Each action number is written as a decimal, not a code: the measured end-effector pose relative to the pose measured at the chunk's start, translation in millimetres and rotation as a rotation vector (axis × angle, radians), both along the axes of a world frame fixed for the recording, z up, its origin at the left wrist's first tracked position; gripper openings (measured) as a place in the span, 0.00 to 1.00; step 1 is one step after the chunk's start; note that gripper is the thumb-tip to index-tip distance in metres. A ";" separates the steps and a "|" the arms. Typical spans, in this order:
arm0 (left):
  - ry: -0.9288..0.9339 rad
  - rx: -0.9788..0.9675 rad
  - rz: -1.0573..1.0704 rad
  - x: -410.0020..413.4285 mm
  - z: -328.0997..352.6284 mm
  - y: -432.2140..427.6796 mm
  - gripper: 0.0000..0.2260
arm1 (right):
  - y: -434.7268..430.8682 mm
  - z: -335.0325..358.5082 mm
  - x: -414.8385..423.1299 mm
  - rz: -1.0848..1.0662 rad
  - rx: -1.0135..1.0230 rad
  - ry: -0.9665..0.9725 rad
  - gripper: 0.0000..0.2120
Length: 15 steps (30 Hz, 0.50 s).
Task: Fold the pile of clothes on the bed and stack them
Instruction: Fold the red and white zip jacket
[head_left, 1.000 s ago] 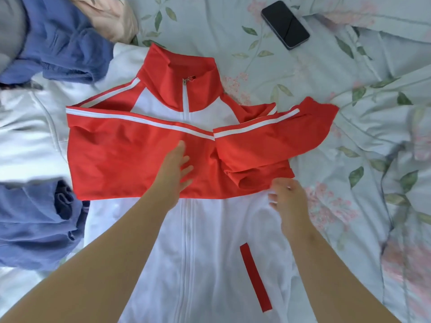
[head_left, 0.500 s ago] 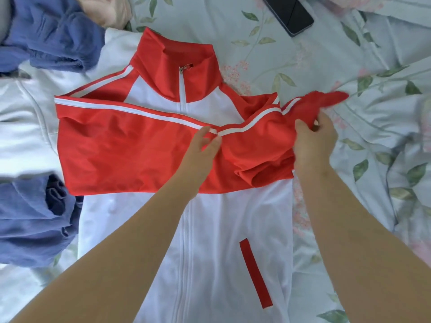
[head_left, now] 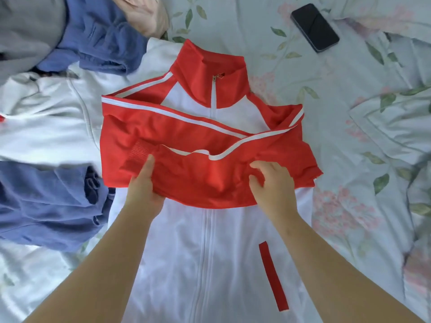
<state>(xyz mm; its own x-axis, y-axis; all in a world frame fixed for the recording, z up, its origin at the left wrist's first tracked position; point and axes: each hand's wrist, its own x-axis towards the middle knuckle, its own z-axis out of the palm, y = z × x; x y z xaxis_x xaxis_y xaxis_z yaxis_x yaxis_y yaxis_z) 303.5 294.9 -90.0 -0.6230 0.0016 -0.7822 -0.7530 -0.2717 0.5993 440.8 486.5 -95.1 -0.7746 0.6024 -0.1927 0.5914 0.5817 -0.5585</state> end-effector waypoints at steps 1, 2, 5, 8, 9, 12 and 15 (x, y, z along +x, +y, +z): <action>0.018 -0.121 -0.002 -4.5 -1.9 1.3 0.16 | 4.5 -5.3 2.9 -0.020 0.026 -0.128 0.18; 0.036 -0.179 0.029 -10.9 -2.5 0.3 0.13 | 8.3 -9.5 6.1 -0.023 0.037 -0.247 0.21; 0.130 -0.091 0.162 -33.4 5.1 -9.4 0.06 | 14.0 -17.4 14.7 -0.030 0.026 -0.393 0.24; 0.136 -0.333 0.153 -40.5 2.3 -18.5 0.06 | 15.3 -19.1 14.1 -0.154 0.025 -0.324 0.21; 0.143 -0.473 0.102 -38.0 -1.1 -18.6 0.10 | 15.7 -18.9 13.1 -0.218 0.034 -0.271 0.20; 0.224 -0.771 0.010 -29.2 -4.5 -7.9 0.33 | 22.3 -17.0 12.1 -0.391 0.115 -0.178 0.20; 0.370 -1.019 -0.058 -21.1 -0.1 6.8 0.43 | 37.4 -17.3 16.6 -0.444 0.099 -0.261 0.25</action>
